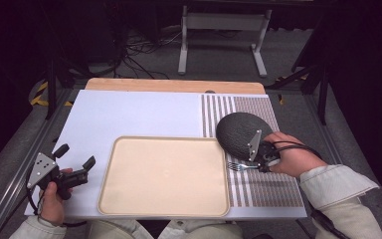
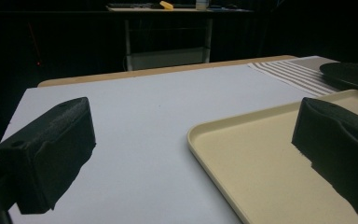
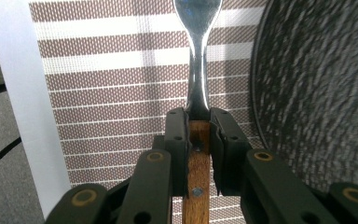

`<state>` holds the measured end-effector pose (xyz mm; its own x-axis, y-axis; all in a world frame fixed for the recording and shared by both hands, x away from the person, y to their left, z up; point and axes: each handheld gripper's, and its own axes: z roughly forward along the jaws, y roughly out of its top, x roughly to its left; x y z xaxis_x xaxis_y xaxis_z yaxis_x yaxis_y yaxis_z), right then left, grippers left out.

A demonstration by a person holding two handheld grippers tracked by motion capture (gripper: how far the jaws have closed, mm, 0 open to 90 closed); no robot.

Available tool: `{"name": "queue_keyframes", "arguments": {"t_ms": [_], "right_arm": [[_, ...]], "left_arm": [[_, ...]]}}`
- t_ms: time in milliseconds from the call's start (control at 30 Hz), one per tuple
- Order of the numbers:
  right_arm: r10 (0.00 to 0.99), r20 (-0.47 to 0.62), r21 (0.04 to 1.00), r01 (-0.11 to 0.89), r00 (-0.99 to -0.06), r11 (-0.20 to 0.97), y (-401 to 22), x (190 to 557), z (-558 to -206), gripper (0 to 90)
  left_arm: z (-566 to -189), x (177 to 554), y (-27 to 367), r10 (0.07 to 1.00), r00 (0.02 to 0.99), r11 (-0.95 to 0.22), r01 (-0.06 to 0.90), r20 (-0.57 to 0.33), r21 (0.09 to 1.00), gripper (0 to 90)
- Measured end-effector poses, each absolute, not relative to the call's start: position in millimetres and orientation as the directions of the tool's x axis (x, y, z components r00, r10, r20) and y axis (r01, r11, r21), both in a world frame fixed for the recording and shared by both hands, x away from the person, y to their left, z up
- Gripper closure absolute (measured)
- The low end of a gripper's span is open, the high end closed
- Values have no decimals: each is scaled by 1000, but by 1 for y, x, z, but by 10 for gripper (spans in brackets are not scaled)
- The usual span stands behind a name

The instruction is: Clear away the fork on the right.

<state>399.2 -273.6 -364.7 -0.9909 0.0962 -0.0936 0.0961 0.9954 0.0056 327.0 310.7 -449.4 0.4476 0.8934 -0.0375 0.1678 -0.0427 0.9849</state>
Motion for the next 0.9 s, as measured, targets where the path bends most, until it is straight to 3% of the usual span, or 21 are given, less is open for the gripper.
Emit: {"name": "queue_keyframes", "arguments": {"t_ms": [567, 900], "right_arm": [[103, -145, 76, 92, -984, 993, -259, 402, -335, 779], [181, -129, 187, 156, -975, 970, -242, 402, -328, 779]], "left_arm": [[-449, 327, 311, 893, 448, -44, 166, -36, 985, 0], [-449, 327, 311, 893, 448, -44, 167, -36, 985, 0]]}}
